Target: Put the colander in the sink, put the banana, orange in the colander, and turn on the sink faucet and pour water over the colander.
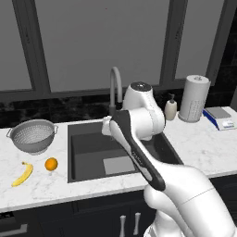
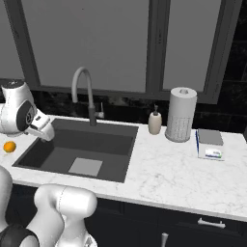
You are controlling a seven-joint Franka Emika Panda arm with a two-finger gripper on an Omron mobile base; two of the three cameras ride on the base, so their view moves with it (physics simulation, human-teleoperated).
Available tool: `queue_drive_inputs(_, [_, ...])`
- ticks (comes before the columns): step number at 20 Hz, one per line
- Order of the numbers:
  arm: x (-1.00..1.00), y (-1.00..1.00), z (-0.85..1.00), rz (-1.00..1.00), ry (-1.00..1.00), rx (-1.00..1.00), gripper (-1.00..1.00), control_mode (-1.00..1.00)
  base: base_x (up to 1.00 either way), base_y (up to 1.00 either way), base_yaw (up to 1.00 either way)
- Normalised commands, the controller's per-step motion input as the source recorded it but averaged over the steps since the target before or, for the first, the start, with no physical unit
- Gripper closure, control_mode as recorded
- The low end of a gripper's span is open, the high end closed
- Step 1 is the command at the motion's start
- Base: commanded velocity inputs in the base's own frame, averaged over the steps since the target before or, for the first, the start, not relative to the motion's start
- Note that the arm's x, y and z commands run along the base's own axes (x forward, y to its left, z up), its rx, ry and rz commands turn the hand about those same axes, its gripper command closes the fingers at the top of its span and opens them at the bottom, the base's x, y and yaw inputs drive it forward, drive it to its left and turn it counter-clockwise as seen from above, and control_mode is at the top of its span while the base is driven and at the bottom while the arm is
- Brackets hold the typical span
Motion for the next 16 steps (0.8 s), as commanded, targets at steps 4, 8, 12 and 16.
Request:
queue_drive_inputs(4, [0.51, 0.92, -0.18, -0.25, 0.0, 0.0, -1.0, -1.0, 0.0, 0.0, 0.0])
queue_drive_inputs(8, [0.74, 0.77, -0.07, -0.17, 0.0, 0.02, -1.0, -1.0, 0.0, 0.0, 0.0])
queue_drive_inputs(12, [0.73, 0.64, -0.07, -0.1, 0.0, 0.06, -1.0, -1.0, 0.0, 0.0, 0.0])
queue_drive_inputs(16, [0.7, 0.65, -0.03, -0.03, 0.0, 0.04, -1.0, -1.0, 0.0, 0.0, 0.0])
